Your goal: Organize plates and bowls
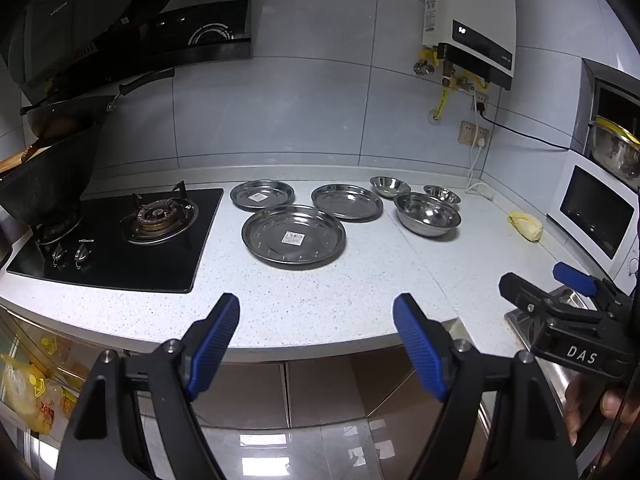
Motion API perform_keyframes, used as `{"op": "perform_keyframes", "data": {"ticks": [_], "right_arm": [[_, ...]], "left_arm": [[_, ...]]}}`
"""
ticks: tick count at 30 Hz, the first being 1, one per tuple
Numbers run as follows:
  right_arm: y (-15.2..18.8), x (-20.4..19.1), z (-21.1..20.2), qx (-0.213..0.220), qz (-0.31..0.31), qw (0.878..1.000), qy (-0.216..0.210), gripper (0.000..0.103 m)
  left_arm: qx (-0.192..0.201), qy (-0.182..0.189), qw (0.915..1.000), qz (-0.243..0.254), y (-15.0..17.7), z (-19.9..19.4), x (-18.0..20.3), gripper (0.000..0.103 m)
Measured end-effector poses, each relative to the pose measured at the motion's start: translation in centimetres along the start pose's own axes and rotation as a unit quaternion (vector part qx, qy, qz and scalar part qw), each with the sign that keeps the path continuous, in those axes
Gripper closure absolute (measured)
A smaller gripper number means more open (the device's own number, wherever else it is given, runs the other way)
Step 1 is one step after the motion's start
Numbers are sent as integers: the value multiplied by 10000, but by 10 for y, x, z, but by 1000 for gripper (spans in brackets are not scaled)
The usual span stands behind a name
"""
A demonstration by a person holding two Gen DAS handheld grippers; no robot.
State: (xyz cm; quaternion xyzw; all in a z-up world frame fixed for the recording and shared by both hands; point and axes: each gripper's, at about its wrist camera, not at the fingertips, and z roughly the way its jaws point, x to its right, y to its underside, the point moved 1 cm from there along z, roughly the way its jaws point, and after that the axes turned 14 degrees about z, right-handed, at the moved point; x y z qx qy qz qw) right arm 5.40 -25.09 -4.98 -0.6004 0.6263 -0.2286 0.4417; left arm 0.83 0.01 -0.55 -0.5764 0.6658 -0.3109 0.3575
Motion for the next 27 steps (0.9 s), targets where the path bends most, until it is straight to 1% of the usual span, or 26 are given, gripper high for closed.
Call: {"op": "perform_keyframes", "data": {"ticks": [13,27], "right_arm": [[1,-9,-1,-11,5,10000,5,1],[3,-11,2,-27,-5,10000,27,1]], "left_arm": [[-38,-1,10000,-3,6,-1,0,24],[-62,15,10000,-30,5,0,0,24]]}}
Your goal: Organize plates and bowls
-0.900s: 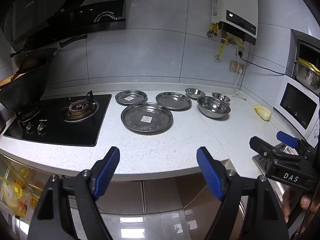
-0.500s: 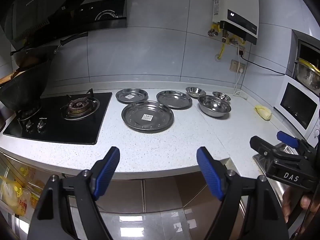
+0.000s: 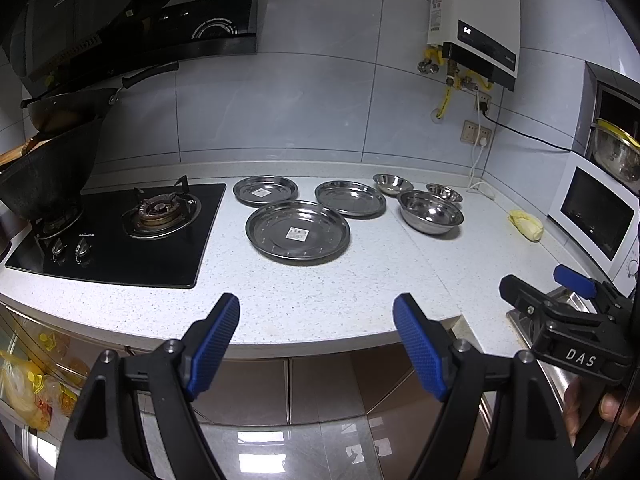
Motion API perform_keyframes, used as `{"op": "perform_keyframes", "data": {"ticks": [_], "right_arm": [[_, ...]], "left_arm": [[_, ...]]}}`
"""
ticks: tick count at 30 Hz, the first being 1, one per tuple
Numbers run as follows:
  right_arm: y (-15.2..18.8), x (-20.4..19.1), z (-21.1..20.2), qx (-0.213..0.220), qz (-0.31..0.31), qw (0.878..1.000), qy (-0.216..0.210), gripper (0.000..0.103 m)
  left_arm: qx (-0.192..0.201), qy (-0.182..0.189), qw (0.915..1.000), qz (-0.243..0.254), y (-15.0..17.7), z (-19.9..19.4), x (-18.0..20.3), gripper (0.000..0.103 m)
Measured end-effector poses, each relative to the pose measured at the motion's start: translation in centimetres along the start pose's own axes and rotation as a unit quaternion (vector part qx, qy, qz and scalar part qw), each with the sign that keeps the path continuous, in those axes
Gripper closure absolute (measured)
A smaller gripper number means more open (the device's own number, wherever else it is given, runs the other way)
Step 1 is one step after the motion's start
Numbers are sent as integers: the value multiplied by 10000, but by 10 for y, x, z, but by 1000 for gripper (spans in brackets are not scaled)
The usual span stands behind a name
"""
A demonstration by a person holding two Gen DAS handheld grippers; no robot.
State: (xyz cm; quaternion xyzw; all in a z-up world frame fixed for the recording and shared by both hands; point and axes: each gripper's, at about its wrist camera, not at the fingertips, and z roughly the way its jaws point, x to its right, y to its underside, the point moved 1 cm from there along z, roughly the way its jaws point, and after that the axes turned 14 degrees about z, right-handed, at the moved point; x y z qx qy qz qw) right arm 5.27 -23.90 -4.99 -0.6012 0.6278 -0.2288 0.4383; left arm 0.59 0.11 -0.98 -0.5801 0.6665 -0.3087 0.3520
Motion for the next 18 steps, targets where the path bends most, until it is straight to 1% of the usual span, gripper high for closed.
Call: {"op": "perform_keyframes", "data": {"ticks": [8,18], "right_arm": [[6,-4,1,-11,-20,10000,18,1],[7,-8,2,-21,-42,10000,45,1]], "left_arm": [[-18,-6,10000,-29,2,2,-13,24],[-15,-5,10000,-25,2,1,-13,24]]}}
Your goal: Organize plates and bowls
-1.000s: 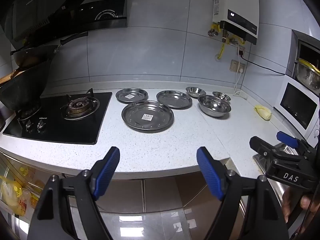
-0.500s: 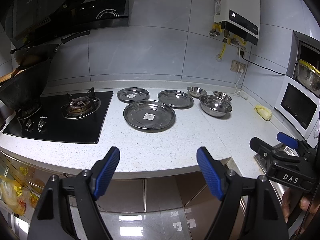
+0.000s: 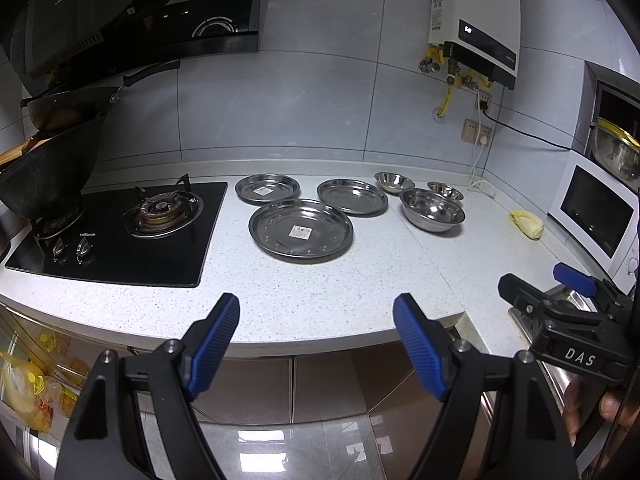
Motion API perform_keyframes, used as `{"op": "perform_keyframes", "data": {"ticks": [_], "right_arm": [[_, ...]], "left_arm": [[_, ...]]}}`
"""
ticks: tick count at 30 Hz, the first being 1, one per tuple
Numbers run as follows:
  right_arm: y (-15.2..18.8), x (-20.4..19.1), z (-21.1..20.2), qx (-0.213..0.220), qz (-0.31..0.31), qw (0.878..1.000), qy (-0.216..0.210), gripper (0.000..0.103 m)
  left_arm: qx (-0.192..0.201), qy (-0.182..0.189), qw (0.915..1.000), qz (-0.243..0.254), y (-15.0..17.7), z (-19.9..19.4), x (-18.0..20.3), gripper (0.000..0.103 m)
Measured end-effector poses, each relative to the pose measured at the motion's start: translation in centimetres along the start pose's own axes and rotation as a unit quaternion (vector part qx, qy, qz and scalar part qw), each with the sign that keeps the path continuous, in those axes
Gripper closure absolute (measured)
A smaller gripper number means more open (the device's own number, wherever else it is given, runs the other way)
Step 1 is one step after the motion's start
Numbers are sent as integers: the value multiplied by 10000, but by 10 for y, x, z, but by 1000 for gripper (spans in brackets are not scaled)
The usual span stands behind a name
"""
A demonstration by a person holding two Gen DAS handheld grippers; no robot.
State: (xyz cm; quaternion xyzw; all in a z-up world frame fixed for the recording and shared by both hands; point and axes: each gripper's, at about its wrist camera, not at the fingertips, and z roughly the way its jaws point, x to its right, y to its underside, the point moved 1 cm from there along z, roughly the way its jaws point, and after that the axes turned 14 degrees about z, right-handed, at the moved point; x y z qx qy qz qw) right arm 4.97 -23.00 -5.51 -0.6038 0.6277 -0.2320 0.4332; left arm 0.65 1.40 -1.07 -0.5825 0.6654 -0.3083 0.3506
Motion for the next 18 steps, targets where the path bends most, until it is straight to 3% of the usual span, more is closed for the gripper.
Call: {"op": "perform_keyframes", "data": {"ticks": [18], "right_arm": [[3,-8,-4,16,-51,10000,5,1]], "left_arm": [[18,-5,10000,18,-1,-4,5,24]]}}
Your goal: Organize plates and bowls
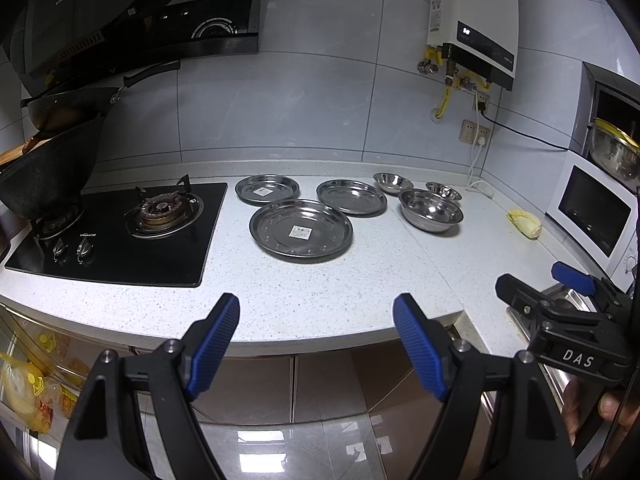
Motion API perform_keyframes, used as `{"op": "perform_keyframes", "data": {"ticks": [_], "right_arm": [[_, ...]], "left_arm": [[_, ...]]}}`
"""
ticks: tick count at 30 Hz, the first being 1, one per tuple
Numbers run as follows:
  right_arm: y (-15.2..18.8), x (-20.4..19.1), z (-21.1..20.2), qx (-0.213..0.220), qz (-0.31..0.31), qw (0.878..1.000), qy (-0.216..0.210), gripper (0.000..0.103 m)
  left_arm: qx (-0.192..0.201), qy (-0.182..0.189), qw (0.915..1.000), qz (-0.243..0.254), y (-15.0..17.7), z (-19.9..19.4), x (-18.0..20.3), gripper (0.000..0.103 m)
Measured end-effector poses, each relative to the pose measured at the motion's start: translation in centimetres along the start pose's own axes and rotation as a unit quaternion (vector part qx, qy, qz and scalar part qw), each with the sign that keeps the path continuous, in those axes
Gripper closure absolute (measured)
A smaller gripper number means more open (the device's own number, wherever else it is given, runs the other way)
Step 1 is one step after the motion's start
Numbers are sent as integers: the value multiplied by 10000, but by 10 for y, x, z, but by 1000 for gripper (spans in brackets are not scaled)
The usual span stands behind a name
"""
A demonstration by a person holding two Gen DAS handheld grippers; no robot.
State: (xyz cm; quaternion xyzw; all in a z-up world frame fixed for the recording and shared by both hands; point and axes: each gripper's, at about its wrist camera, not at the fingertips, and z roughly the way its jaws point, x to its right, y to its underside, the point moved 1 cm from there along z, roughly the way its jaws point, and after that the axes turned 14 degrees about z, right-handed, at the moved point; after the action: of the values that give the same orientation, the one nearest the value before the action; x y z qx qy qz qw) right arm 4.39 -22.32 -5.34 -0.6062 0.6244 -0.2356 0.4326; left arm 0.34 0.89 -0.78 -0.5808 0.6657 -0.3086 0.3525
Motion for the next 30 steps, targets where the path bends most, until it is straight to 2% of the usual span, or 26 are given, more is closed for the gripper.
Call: {"op": "perform_keyframes", "data": {"ticks": [30], "right_arm": [[4,-8,-12,-2,-39,10000,-20,1]], "left_arm": [[31,-3,10000,-22,7,-13,-1,24]]}}
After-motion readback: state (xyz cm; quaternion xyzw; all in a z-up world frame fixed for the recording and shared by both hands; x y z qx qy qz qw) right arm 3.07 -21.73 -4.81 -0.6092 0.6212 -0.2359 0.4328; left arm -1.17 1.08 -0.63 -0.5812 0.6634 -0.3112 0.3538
